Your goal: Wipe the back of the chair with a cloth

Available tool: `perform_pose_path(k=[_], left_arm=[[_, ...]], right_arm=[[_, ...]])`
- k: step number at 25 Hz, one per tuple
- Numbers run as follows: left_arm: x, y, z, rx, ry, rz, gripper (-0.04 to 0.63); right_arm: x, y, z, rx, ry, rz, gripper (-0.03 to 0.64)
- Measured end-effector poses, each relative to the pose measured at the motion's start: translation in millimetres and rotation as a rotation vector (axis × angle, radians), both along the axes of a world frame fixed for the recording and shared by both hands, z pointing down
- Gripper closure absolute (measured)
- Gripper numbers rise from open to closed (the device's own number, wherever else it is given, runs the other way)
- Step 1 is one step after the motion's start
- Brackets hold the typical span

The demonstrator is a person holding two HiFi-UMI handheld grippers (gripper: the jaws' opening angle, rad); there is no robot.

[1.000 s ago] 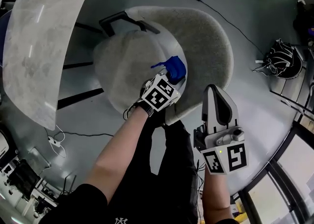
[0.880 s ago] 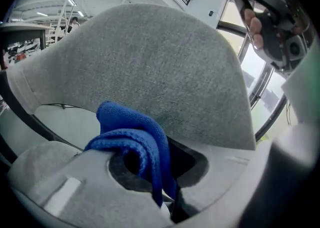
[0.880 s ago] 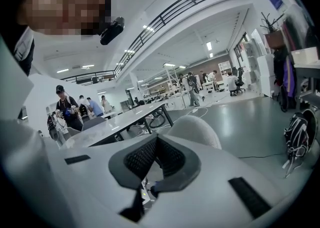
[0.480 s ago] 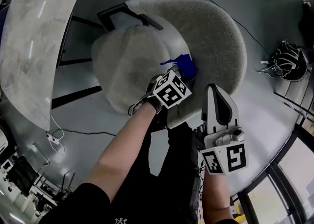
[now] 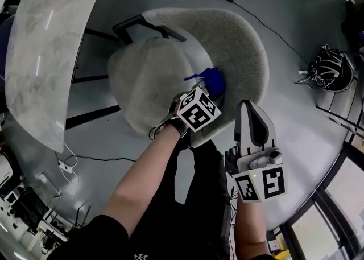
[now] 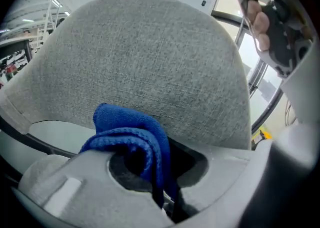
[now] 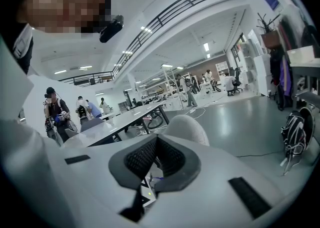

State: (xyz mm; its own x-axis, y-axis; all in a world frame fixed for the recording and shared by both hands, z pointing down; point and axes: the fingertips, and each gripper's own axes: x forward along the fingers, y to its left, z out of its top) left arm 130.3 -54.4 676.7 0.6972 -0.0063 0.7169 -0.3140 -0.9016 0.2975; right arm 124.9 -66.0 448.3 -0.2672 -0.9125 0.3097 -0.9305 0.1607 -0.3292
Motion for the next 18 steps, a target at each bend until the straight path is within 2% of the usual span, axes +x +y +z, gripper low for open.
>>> perform_pose_path(k=[18], left_arm=[[24.0, 8.4, -114.0, 0.072, 0.038, 0.052, 0.535]], right_arm=[[21.5, 11.6, -75.2, 0.015, 0.032, 0.027, 0.603]])
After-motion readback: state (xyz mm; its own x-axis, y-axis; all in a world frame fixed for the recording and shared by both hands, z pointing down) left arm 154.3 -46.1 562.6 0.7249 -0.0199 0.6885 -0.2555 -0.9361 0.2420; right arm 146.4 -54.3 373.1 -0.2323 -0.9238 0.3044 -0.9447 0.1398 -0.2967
